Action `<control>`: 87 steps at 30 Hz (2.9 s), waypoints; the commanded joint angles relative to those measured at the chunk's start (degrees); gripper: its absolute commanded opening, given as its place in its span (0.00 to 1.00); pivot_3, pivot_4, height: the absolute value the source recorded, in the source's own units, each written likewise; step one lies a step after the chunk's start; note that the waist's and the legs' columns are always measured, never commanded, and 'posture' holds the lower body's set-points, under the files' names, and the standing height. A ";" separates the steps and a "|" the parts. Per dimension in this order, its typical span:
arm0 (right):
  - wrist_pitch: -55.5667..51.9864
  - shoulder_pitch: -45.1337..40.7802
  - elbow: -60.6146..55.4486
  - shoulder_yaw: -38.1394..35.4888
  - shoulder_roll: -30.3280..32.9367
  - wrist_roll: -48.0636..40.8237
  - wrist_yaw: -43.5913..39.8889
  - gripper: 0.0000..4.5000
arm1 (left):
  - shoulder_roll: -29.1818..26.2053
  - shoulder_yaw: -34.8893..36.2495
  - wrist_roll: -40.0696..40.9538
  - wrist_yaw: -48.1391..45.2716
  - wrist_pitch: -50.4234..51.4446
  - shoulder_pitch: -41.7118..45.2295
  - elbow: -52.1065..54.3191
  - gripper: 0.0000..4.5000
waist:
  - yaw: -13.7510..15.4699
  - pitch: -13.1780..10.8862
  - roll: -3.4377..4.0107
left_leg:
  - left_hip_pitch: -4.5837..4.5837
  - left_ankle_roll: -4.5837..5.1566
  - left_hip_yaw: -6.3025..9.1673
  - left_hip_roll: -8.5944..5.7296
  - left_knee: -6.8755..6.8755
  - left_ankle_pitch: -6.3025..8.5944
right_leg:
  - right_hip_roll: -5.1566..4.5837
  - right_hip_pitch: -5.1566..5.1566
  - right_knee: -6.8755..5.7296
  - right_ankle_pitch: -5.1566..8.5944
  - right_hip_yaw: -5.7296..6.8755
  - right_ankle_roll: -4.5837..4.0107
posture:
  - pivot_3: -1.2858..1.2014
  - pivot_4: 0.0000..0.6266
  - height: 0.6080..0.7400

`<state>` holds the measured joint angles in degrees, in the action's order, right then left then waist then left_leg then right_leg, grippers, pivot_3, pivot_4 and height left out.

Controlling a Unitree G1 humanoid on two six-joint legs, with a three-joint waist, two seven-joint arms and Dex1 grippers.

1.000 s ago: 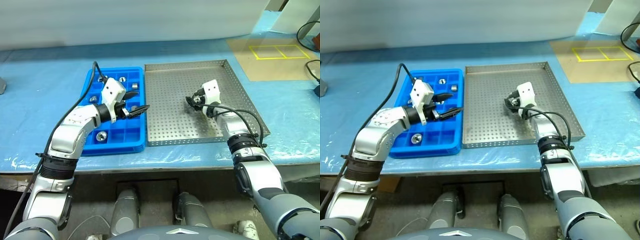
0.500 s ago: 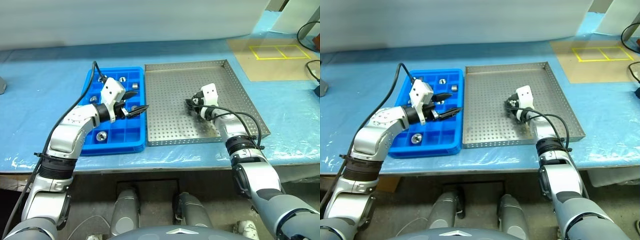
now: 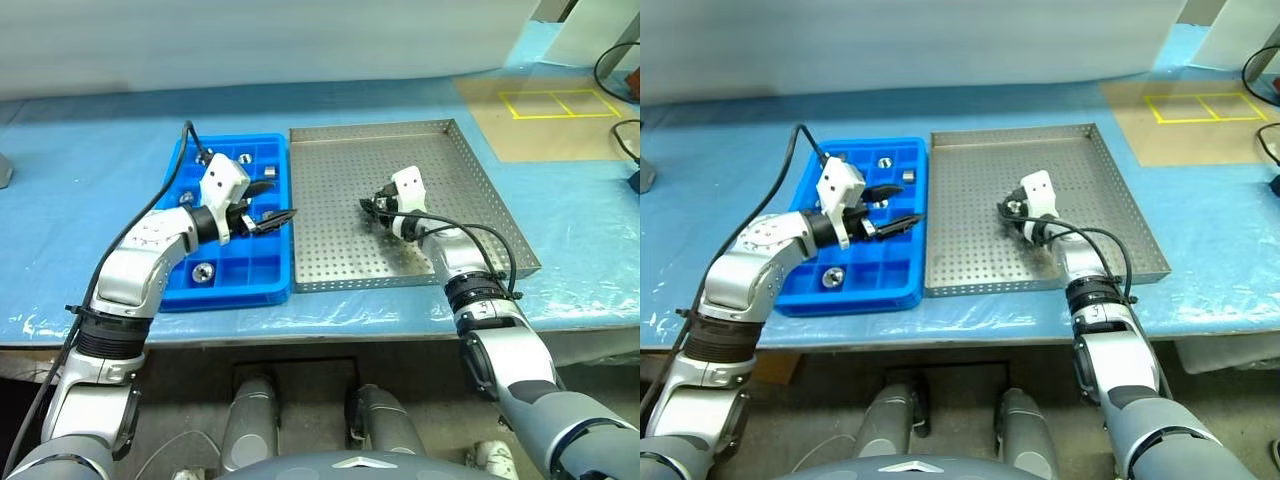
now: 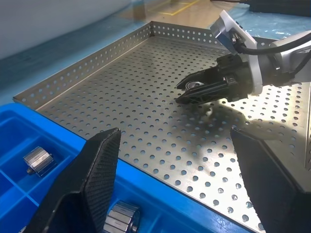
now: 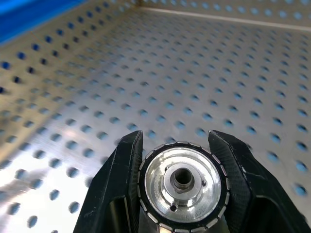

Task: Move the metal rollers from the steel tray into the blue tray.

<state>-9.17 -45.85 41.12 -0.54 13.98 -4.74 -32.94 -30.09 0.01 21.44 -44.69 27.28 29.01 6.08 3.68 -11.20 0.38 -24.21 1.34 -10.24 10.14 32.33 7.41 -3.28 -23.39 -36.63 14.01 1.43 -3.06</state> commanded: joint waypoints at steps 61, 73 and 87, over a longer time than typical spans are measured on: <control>-29.04 3.51 -38.38 8.42 5.54 -11.32 -23.34 0.81 | -10.64 6.99 13.30 -2.08 7.25 -13.30 13.00 0.84 | 5.06 0.03 -0.19 | 0.32 -0.90 0.09 -0.12 -0.90 -0.54 | 0.05 0.01 0.07 0.19 0.02 -0.05 | 0.52 0.24 1.00; -36.86 20.02 -49.26 -7.95 27.50 -14.66 -18.74 0.81 | -0.04 -5.03 6.44 -9.87 -0.16 1.15 -4.27 0.84 | 0.36 0.08 -0.23 | 0.60 -0.79 0.05 -0.12 -0.89 -0.51 | 0.16 0.31 0.18 0.17 -0.10 -0.03 | 0.41 0.24 1.00; -29.28 22.52 -36.47 -7.00 26.60 -11.48 -11.55 0.81 | 5.16 -5.28 3.81 -10.87 -2.50 4.35 -9.91 0.84 | -2.82 0.11 -0.16 | 0.63 0.03 0.03 -0.07 0.04 0.01 | 0.11 0.68 0.07 0.14 -0.08 -0.04 | 0.41 0.24 1.00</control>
<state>-40.51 -22.11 4.15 -7.59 40.62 -16.70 -44.72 -24.55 -6.70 25.04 -55.25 25.48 32.83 -5.30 0.86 -11.10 0.22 -23.58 1.40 -10.21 10.05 32.39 7.44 -3.20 -22.69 -36.56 14.15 1.36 -3.11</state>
